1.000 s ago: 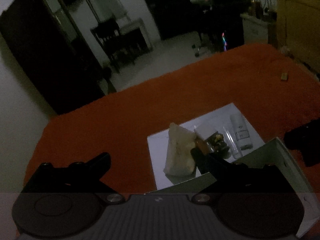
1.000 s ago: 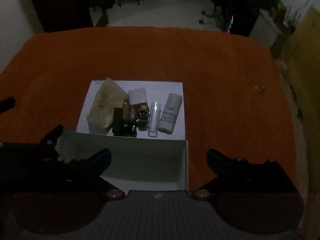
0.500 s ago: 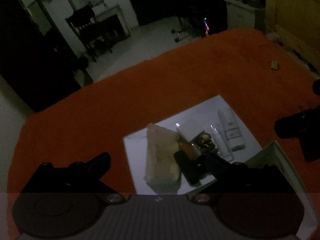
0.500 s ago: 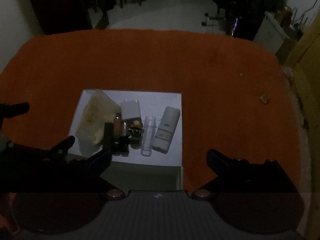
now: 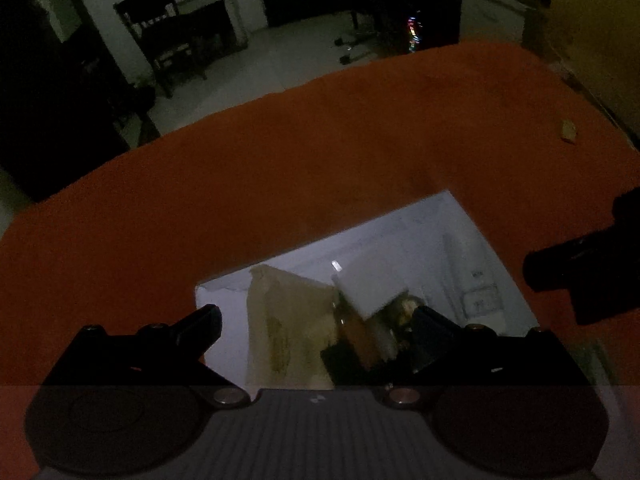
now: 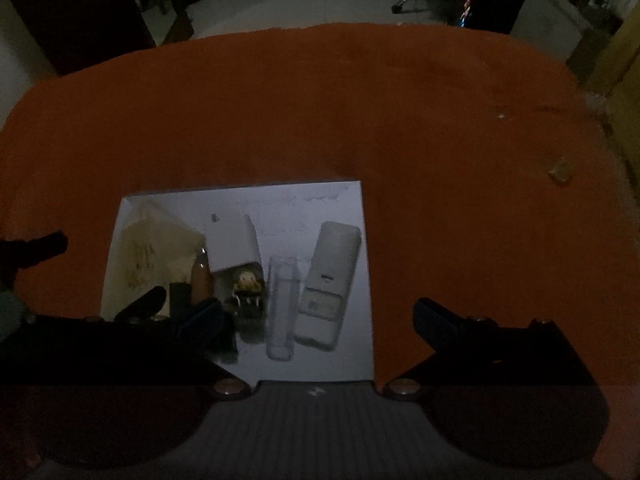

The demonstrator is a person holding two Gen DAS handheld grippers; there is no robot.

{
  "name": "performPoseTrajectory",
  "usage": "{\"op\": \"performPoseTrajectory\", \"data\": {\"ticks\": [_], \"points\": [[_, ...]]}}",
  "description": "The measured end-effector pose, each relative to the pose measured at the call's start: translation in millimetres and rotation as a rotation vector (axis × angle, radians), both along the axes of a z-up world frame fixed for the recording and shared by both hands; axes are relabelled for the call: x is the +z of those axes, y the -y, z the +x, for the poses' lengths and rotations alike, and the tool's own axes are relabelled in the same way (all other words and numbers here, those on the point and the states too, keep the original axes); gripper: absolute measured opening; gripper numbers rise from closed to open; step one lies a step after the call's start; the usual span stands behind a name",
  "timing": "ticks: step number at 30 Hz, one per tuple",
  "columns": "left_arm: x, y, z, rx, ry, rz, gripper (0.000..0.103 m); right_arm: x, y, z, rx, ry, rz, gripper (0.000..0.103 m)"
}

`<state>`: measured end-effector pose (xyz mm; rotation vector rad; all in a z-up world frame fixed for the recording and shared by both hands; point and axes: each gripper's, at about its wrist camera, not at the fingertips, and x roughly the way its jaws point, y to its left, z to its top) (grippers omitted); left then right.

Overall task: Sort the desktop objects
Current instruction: 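Lower the right tool onto the white remote control and close it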

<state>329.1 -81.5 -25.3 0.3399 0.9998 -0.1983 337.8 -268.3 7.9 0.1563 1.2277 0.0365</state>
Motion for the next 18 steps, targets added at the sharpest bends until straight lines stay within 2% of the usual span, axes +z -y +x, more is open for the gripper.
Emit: {"op": "performPoseTrajectory", "data": {"ticks": [7,12,15,17,18], "points": [[-14,-22,27,0.144,-0.089,-0.153,0.103,-16,4,29,0.032,-0.029,-0.019,0.103],[-31,-30,27,0.068,-0.23,-0.222,0.103,-49,8,43,0.047,-0.054,0.091,0.101],[-42,-38,24,0.092,-0.283,-0.229,0.103,-75,4,46,0.044,-0.108,0.04,0.096],[-49,-45,24,0.102,-0.344,-0.251,0.102,-83,2,44,0.068,-0.098,0.006,0.095],[-50,-49,23,0.105,-0.349,-0.264,0.102,-84,2,44,0.084,-0.091,0.002,0.093]]}}
